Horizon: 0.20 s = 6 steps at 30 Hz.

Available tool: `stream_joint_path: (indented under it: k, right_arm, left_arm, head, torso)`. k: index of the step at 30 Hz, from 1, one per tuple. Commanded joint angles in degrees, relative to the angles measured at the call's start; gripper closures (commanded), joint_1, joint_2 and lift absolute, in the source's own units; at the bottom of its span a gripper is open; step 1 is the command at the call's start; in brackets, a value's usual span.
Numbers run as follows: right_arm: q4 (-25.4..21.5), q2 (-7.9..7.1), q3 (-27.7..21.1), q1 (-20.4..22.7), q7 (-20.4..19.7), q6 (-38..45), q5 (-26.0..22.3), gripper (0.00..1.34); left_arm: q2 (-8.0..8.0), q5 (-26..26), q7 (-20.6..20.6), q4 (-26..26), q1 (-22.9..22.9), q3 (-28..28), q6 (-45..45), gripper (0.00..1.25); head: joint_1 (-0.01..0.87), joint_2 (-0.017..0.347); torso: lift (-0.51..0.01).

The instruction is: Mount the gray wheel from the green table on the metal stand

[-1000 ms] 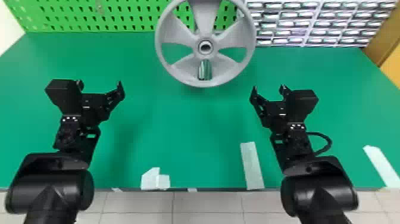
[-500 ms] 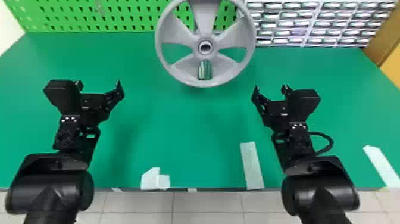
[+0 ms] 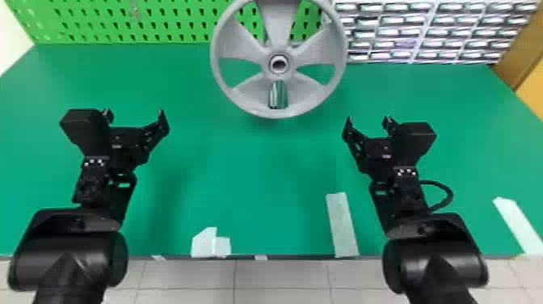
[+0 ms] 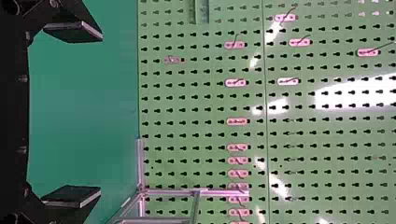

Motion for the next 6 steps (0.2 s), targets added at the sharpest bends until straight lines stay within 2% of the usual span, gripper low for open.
stream_joint_path:
  k: [1,6]
  right_arm:
    - [0.1,-0.03,0.0,0.0,0.0,0.0,0.0,0.43]
    - [0.1,-0.03,0.1,-0.1,0.0,0.0,-0.1,0.43]
  left_arm:
    - [0.00,-0.1,0.0,0.0,-0.1,0.0,0.0,0.13]
    - [0.08,-0.1,0.0,0.1,-0.1,0.0,0.0,0.13]
  head:
    - [0.868,0.052]
    - [0.868,0.052]
  torso:
    - [-0.093]
    - [-0.093]
